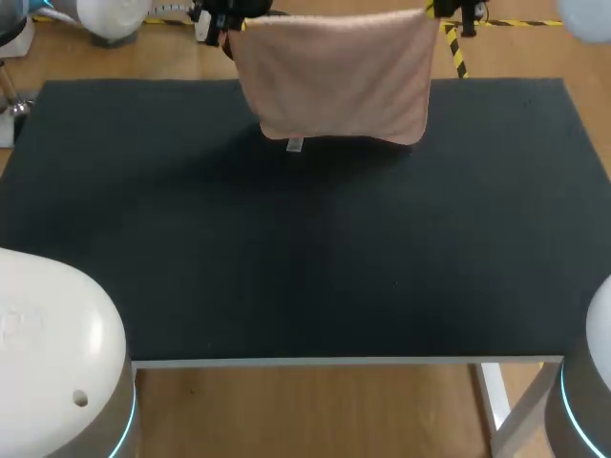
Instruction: Fold the towel
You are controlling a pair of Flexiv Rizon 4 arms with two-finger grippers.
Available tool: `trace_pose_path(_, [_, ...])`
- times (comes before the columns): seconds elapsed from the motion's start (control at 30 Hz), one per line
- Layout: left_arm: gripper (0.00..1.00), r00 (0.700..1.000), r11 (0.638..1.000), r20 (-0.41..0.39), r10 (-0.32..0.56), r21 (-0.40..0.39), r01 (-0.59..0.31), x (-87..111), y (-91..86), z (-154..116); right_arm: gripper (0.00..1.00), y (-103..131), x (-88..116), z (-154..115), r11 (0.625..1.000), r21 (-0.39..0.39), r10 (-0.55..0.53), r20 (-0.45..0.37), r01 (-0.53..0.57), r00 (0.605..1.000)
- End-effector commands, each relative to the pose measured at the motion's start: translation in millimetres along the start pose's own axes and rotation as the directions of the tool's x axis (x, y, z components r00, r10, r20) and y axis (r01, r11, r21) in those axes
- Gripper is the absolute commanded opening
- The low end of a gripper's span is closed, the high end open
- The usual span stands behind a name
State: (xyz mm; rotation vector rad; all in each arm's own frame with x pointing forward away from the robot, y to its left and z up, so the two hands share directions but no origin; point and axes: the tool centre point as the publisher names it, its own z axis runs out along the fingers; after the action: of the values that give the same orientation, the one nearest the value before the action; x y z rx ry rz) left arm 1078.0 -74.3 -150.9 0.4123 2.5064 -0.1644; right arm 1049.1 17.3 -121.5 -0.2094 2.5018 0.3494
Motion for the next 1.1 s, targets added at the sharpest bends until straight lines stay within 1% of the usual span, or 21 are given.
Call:
trace_pose_path(0.03, [0.0,1.0,1.0,0.0,-0.002,0.024,0.002,34.1,-6.1,-20.2,0.0,-0.3,33.0,-17.6,1.0,-0.001,0.006,-0.007,-0.006,1.0])
trace_pose_path(0.1, [0.0,1.0,0.999,-0.013,-0.011,0.041,0.011,47.1,-11.7,-28.2,0.0,2.2,45.1,-22.9,1.0,-0.005,0.013,-0.02,-0.013,1.0])
trace_pose_path(0.17, [0.0,1.0,0.999,-0.014,-0.006,0.04,0.007,59.1,-17.4,-36.8,0.0,5.4,55.3,-27.7,1.0,-0.008,0.013,-0.03,-0.013,0.999])
trace_pose_path(0.4, [0.0,1.0,0.998,-0.019,-0.022,0.057,0.023,96.5,-29.3,-64.2,0.0,18.5,84.9,-54.6,1.0,-0.021,0.005,-0.022,-0.005,1.0])
trace_pose_path(0.5, [0.0,1.0,0.998,-0.022,-0.015,0.068,0.016,110.2,-34.3,-71.2,0.0,24.1,99.6,-61.7,1.0,-0.029,-0.001,-0.024,0.0,1.0])
trace_pose_path(0.63, [0.0,0.999,0.996,-0.039,-0.009,0.083,0.012,125.3,-39.6,-75.3,0.0,28.4,120.7,-62.9,1.0,-0.03,0.002,-0.05,-0.003,0.999])
trace_pose_path(0.77, [0.0,0.997,0.995,-0.081,0.0,0.101,0.008,139.9,-45.5,-67.8,0.0,26.1,138.8,-59.6,0.999,-0.022,0.036,-0.086,-0.038,0.996])
trace_pose_path(0.9, [0.0,0.991,0.993,-0.13,0.002,0.118,0.014,150.4,-49.2,-52.8,0.0,18.7,154.3,-47.3,0.998,0.01,0.062,-0.13,-0.061,0.99])
trace_pose_path(1.1, [0.0,0.975,0.992,-0.222,-0.003,0.123,0.031,166.7,-55.1,-17.5,0.0,6.3,178.0,-22.1,0.992,0.057,0.12,-0.208,-0.111,0.971])
